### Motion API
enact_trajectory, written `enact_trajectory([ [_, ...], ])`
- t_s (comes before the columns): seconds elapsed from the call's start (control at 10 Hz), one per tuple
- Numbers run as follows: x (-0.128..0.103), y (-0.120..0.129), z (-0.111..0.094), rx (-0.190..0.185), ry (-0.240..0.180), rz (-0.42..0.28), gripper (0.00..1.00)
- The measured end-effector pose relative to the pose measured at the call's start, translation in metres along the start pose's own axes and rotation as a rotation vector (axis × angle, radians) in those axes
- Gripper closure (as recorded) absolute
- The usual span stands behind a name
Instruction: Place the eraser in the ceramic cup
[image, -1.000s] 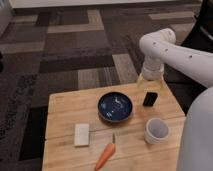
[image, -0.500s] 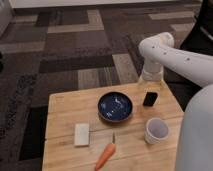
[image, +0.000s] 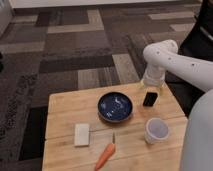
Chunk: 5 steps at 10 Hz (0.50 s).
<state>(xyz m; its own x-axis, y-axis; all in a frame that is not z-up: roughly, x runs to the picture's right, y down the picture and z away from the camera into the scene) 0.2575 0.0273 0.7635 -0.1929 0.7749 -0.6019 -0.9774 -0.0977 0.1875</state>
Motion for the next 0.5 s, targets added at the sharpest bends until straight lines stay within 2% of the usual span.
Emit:
enact_trajectory([
  [0.5,-0.004,-0.004,0.023,-0.009,0.019,-0.053,0.35],
])
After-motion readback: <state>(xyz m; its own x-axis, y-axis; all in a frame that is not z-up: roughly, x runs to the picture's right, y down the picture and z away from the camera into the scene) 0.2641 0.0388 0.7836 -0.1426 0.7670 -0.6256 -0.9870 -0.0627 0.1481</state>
